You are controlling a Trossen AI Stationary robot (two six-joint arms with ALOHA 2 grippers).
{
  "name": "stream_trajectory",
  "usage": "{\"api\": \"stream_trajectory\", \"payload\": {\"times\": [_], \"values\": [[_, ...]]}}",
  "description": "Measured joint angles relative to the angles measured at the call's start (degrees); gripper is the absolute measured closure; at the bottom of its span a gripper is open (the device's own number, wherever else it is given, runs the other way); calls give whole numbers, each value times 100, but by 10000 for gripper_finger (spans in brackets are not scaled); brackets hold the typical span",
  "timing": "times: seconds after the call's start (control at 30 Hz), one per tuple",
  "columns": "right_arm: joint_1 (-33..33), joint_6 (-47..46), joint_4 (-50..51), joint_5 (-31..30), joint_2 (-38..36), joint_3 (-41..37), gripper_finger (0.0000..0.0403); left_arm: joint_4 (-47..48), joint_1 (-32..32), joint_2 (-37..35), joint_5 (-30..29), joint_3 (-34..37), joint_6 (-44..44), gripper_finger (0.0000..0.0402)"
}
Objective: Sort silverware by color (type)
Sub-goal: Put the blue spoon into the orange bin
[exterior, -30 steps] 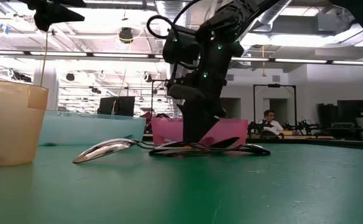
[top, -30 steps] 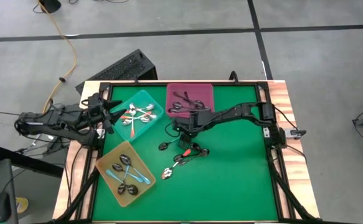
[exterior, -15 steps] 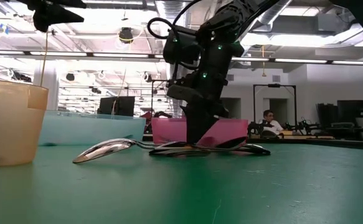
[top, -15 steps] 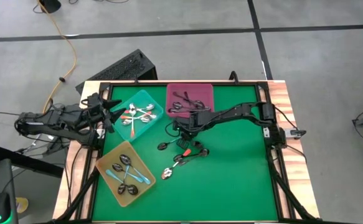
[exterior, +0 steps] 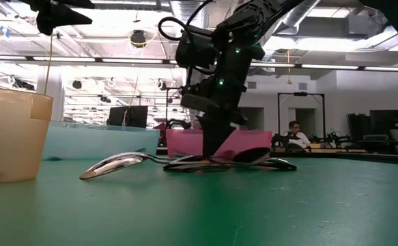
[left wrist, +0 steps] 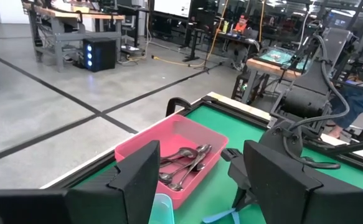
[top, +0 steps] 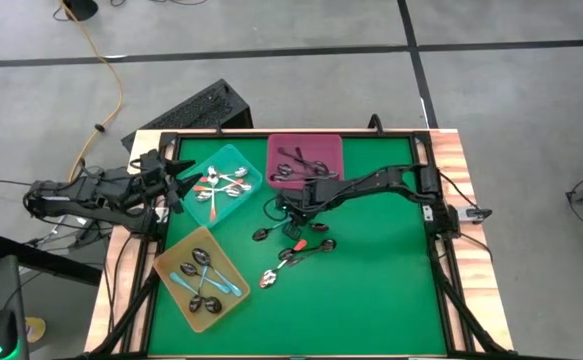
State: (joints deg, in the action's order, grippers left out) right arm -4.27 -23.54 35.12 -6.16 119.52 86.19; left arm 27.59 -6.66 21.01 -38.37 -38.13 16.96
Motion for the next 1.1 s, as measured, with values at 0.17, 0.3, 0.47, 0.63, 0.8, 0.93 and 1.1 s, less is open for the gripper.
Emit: {"api": "stream_trajectory", "payload": {"times": [0.17,0.3,0.47,0.63,0.8,0.93,1.1], "values": [[-44,131,-38,-175,-15,418,399,9,0,0,-41,0,-62,183],[-39,320,-27,-176,-10,738,403,0,0,0,-207,0,-92,183],[62,368,-302,-161,-15,1044,403,-10,0,-2,-219,0,-116,183],[272,432,-1109,10,-17,1072,403,-52,0,-2,-217,0,-92,183],[435,408,-1704,288,-17,1072,402,-299,0,0,-216,0,-101,183],[443,425,-2405,743,-18,1072,402,-687,0,-2,-143,0,-329,183],[569,597,-3011,1243,-21,1072,402,-1140,0,-2,-136,0,-582,183]]}}
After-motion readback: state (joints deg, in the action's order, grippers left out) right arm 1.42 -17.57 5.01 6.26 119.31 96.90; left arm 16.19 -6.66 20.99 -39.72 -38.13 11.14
